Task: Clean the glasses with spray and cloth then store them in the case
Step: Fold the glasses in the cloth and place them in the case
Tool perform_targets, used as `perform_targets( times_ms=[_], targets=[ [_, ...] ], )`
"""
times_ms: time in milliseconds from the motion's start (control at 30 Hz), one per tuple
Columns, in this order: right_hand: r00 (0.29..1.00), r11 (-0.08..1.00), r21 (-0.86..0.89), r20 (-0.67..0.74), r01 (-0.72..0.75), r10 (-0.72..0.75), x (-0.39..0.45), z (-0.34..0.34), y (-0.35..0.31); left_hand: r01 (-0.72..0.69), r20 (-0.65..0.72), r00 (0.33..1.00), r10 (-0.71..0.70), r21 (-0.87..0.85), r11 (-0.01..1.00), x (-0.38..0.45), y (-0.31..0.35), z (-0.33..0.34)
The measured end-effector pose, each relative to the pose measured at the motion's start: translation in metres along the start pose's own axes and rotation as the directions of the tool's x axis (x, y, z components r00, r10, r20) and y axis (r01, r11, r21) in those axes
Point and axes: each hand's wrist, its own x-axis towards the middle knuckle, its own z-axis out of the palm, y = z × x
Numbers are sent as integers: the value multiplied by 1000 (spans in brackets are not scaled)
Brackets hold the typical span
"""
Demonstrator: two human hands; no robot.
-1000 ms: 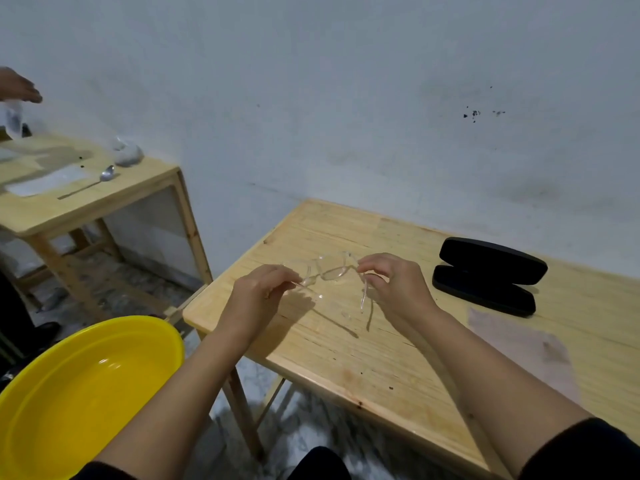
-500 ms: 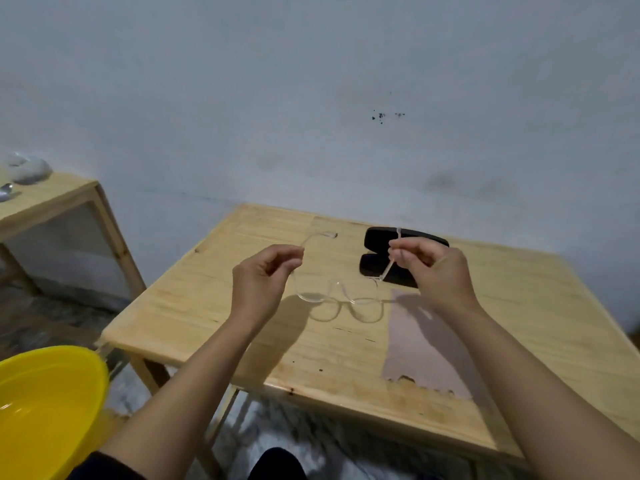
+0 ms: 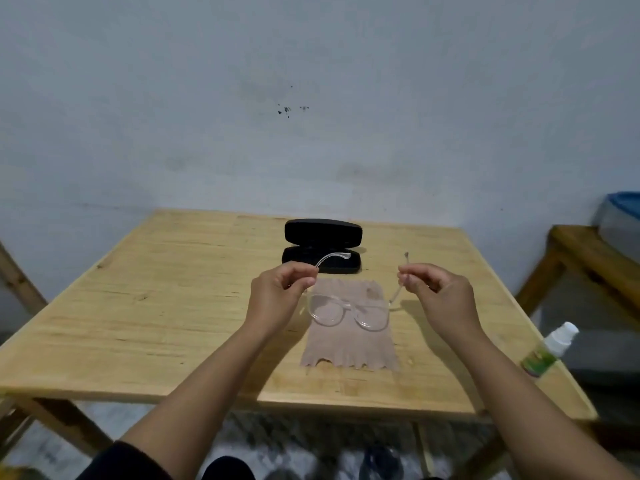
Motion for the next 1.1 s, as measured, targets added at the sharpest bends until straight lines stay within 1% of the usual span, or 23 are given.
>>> perform_targets(
  times_ms=[167,300,467,600,833,933,1033,1100],
  targets=[
    [1000,1000,8,-6,-20,20,-1,-2,5,38,35,999,-38,23,999,-1,-4,5],
    [999,998,42,-3,-45,45,-4,-2,7,56,34,998,-57,26,998,-2,-4,8],
    [998,998,24,9,-58,58,-4,1,11,85,28,996,-85,-2,996,-6,-5,8],
    [998,998,32,18,-62,61,-5,2,11,73,25,997,-73,10,997,-8,-7,7],
    [996,997,6,49,-72,72,-10,-2,16,35,63,997,-40,73,997,-11,-4,2],
    [996,996,-31,23,-84,85,-15,-5,18,25,59,998,-32,115,993,-13,-5,-2],
    [994,992,-70,-22,-106,104,-22,-9,17,38,16,999,-40,138,990,-19,-3,-11],
    [990,985,-100,-22,-140,138,-31,-13,17,23,27,999,-29,199,980,-29,-2,-20]
  ],
)
